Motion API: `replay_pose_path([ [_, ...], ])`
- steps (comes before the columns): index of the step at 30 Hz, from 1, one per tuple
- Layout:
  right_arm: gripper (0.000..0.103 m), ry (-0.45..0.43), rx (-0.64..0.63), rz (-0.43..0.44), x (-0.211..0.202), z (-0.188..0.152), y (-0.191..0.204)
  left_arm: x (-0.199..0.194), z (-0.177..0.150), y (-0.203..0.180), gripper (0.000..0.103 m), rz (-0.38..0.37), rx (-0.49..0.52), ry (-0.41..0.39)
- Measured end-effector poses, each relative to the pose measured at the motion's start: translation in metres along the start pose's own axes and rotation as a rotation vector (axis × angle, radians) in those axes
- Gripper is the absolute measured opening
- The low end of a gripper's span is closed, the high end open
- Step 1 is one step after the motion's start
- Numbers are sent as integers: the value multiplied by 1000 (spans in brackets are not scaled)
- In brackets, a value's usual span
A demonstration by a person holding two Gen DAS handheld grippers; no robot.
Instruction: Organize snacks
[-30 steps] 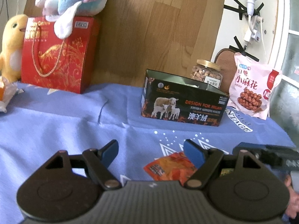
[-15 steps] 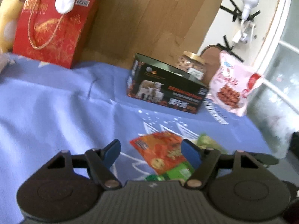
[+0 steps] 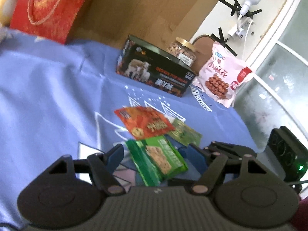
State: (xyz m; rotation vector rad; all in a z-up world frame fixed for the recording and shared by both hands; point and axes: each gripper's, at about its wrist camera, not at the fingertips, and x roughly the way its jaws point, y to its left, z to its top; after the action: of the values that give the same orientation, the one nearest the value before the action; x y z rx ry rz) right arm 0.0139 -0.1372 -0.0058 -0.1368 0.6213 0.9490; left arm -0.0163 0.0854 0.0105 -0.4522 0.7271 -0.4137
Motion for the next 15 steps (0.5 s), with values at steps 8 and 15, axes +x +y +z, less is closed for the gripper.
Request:
replay_pose_path([
  [8,58,-26,14,-19,1,-1,0,21,-6,-10,70,-2,22,24],
  [15,50,-47,24,-8,1,1,2,14,-6,-4,70,-11,-16,-16],
])
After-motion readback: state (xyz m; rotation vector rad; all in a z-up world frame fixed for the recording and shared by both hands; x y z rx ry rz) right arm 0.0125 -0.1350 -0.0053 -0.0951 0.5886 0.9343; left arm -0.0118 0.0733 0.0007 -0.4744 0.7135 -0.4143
